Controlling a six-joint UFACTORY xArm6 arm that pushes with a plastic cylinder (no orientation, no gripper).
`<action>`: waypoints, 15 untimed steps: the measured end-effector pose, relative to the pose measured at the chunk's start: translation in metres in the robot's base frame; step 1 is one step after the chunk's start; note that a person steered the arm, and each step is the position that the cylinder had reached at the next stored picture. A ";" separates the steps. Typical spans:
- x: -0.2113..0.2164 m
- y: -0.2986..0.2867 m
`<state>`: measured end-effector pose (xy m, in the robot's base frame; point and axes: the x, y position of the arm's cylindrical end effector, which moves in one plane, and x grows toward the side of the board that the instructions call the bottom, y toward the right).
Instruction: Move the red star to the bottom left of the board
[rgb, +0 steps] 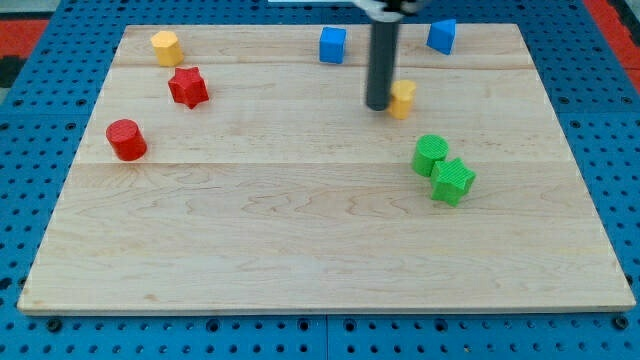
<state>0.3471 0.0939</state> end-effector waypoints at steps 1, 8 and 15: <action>0.001 0.016; 0.083 -0.275; 0.073 -0.281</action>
<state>0.4200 -0.1873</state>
